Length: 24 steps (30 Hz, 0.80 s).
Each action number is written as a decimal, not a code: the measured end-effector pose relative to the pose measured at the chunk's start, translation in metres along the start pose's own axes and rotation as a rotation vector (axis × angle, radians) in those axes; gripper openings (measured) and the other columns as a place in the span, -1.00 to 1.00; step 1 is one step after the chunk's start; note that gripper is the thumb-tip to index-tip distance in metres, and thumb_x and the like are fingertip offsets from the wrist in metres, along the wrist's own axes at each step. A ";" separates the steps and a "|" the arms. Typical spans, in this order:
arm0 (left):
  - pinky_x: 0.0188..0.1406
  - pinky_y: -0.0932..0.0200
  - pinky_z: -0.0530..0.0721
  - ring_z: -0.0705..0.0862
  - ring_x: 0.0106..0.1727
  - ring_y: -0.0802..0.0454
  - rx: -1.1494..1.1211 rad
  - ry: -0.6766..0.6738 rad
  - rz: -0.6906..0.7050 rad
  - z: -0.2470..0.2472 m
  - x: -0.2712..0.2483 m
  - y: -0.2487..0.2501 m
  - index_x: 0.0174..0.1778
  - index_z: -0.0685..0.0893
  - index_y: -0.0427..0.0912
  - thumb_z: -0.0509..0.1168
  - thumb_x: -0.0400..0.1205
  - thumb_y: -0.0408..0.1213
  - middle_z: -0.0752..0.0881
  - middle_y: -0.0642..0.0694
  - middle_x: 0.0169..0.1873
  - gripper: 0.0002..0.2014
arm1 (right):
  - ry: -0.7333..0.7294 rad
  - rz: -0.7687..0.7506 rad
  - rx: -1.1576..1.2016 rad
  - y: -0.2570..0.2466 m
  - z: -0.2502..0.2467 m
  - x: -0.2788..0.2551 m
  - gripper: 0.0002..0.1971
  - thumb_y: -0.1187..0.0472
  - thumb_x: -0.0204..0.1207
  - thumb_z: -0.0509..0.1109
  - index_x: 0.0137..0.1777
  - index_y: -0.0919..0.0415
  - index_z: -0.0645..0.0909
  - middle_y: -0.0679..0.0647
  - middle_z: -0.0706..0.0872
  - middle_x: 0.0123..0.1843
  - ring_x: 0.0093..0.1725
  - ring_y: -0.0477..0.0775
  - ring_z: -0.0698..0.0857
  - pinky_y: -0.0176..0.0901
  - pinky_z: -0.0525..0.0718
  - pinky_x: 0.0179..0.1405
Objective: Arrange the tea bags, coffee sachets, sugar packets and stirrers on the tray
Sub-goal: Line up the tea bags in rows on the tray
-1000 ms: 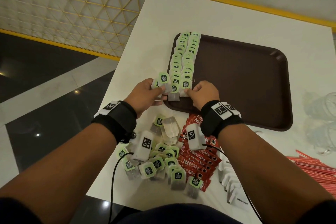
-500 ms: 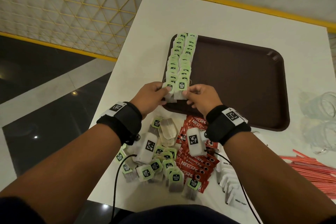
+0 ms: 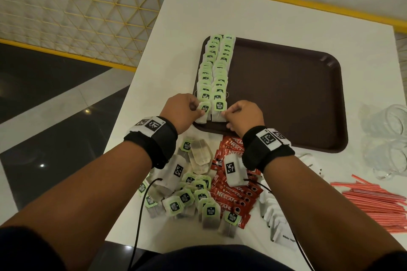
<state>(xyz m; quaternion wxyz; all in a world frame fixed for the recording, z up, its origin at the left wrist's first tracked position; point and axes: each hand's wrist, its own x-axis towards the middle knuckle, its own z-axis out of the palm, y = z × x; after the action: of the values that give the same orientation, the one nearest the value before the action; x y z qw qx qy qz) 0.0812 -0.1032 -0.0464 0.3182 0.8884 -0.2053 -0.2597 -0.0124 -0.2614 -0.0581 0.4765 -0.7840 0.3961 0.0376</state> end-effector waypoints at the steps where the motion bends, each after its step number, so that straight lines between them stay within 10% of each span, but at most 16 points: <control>1: -0.31 0.39 0.41 0.62 -0.15 0.06 0.013 0.019 0.004 0.000 0.001 0.000 -0.07 0.66 -0.10 0.48 0.57 -0.15 0.67 0.02 -0.22 -0.84 | 0.000 0.005 0.014 -0.001 0.000 -0.001 -0.90 0.19 0.50 0.49 -0.12 0.19 0.64 0.13 0.79 -0.30 -0.43 -0.03 0.78 -0.05 0.82 -0.24; 7: -0.11 0.16 0.56 0.66 -0.13 0.00 -0.015 0.116 -0.027 -0.003 0.003 -0.003 -0.05 0.64 -0.17 0.55 0.47 -0.25 0.70 -0.04 -0.21 -0.76 | -0.014 0.051 0.051 -0.004 0.002 -0.002 -0.93 0.32 0.52 0.44 -0.04 0.24 0.63 0.17 0.79 -0.13 -0.39 0.02 0.82 -0.11 0.83 -0.31; 16: -0.32 0.26 0.42 0.57 -0.20 0.03 0.059 0.128 -0.025 -0.013 -0.005 -0.011 -0.10 0.60 -0.17 0.43 0.60 -0.16 0.60 0.01 -0.29 -0.82 | -0.011 -0.135 -0.219 -0.012 -0.008 -0.014 -0.87 0.12 0.49 0.49 -0.11 0.14 0.63 0.04 0.75 -0.11 -0.11 0.03 0.73 -0.03 0.73 -0.06; 20: -0.25 0.22 0.42 0.61 -0.14 0.01 0.142 -0.009 0.050 -0.029 -0.023 -0.023 -0.08 0.63 -0.12 0.38 0.64 -0.17 0.67 -0.03 -0.18 -0.88 | -0.257 -0.298 -0.369 -0.023 -0.013 -0.050 -0.93 0.19 0.51 0.47 -0.08 0.17 0.70 -0.07 0.69 -0.19 -0.20 -0.14 0.63 -0.26 0.56 -0.22; 24: -0.13 0.22 0.43 0.62 -0.13 0.04 0.259 -0.201 0.098 -0.030 -0.044 -0.038 0.05 0.69 -0.12 0.44 0.59 -0.18 0.72 -0.07 0.00 -0.83 | -0.502 -0.479 -0.706 -0.020 -0.002 -0.079 -0.70 0.23 0.46 0.50 0.19 0.03 0.66 -0.05 0.63 0.07 0.01 -0.06 0.60 -0.13 0.60 0.06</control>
<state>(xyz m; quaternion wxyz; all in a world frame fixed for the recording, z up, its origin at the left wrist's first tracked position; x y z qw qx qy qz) 0.0720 -0.0388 -0.0380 0.1914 0.8804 -0.3107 -0.3028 -0.0538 -0.2122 -0.0088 0.2578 -0.9333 0.0407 0.2465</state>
